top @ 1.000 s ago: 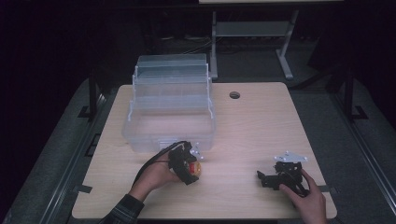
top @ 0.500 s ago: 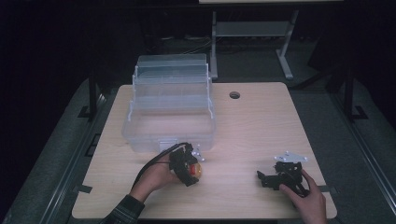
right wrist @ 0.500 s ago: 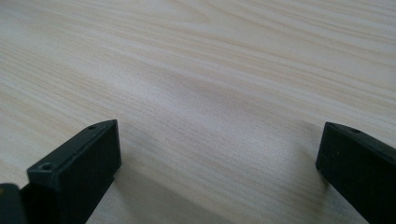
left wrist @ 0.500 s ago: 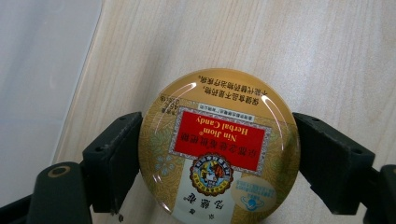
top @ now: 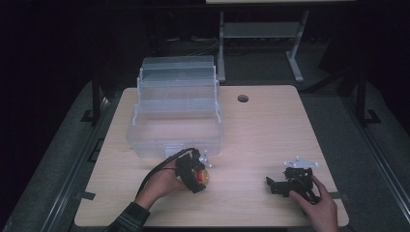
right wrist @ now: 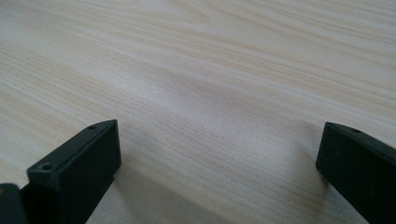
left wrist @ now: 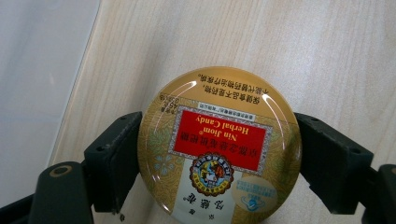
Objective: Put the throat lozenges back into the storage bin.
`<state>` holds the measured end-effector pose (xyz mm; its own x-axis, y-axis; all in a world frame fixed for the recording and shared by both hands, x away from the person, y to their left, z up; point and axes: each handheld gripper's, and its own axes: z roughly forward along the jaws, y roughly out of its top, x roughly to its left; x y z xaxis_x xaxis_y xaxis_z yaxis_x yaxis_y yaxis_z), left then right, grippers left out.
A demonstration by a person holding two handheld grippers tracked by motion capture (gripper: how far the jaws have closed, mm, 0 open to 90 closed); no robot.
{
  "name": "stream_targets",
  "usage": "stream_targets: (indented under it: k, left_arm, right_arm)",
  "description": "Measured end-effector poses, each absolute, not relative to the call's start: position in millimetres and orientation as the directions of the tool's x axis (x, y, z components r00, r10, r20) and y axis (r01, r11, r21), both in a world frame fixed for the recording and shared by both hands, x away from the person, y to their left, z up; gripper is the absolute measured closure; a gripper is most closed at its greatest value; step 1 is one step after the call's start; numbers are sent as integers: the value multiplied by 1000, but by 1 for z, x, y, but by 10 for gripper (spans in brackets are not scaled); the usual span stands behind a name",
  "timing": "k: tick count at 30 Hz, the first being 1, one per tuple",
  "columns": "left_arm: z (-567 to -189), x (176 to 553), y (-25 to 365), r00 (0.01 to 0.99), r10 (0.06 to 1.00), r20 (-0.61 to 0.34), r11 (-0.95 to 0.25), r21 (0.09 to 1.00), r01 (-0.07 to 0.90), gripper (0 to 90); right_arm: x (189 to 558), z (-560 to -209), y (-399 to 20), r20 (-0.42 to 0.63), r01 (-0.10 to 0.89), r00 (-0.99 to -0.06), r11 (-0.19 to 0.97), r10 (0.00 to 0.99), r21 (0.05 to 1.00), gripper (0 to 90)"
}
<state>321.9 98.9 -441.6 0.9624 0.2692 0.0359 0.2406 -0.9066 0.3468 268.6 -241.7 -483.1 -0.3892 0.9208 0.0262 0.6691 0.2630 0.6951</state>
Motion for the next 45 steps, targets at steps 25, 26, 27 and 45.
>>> stream_targets:
  k: [25, 26, 27, 45]
  left_arm:
    - [-421, 321, 111, 949, 312, -40, -865, 400, 302, 199]
    - [-420, 321, 111, 949, 313, -42, -864, 401, 303, 199]
    - [-418, 320, 112, 948, 314, -47, -861, 408, 305, 199]
    - [-394, 318, 121, 944, 324, -64, -842, 435, 318, 198]
  right_arm:
    - [269, -483, -242, 27, 669, -389, 263, 921, 695, 0]
    - [269, -483, -242, 27, 669, -389, 263, 921, 695, 0]
    - [269, -483, -242, 27, 669, -389, 263, 921, 695, 0]
    - [269, -483, -242, 26, 669, -389, 263, 921, 695, 0]
